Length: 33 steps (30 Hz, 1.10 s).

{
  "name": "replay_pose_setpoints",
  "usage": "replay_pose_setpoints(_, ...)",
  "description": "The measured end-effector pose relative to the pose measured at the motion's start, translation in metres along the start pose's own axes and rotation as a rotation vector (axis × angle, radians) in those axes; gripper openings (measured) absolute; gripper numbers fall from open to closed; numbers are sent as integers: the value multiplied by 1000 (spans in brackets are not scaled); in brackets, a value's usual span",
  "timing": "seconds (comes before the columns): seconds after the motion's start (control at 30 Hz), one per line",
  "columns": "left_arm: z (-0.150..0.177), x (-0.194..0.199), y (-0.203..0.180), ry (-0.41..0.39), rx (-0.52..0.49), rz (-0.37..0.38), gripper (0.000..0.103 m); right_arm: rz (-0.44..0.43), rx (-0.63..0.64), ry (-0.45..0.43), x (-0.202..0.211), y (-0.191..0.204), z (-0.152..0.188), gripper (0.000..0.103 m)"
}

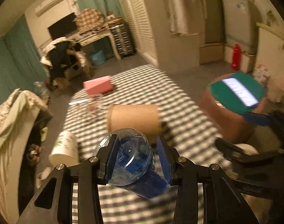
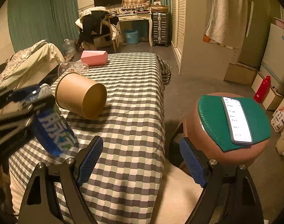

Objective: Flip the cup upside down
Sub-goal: 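Rotate the held blue bottle upright with the left gripper, then lower the upright bottle onto the table and open the left gripper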

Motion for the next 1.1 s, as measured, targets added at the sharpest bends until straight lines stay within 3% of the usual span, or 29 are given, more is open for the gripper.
replay_pose_setpoints(0.07,0,3,-10,-2,-5,44,44,6,-2,-1,0,-1,-1,84)
replay_pose_setpoints(0.43,-6,9,-13,2,78,89,46,27,-23,-13,9,-11,-1,84)
replay_pose_setpoints(0.57,-17,21,-2,-43,105,66,46,28,-30,-33,18,-13,-5,84)
replay_pose_setpoints(0.77,-29,51,22,-133,146,-3,58,32,-17,-88,40,-8,-14,84)
replay_pose_setpoints(1.1,-3,95,63,-194,234,-95,75,13,31,-227,95,23,-31,84)
Point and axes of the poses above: each gripper's, at about its wrist camera, not at the fingertips, and x roughly against the way its jaws point, y to its left, z to its underside, the point moved 5 cm from there along -x, roughly the way its jaws point, and after that the axes turned 8 degrees about -y, right-handed, at the moved point
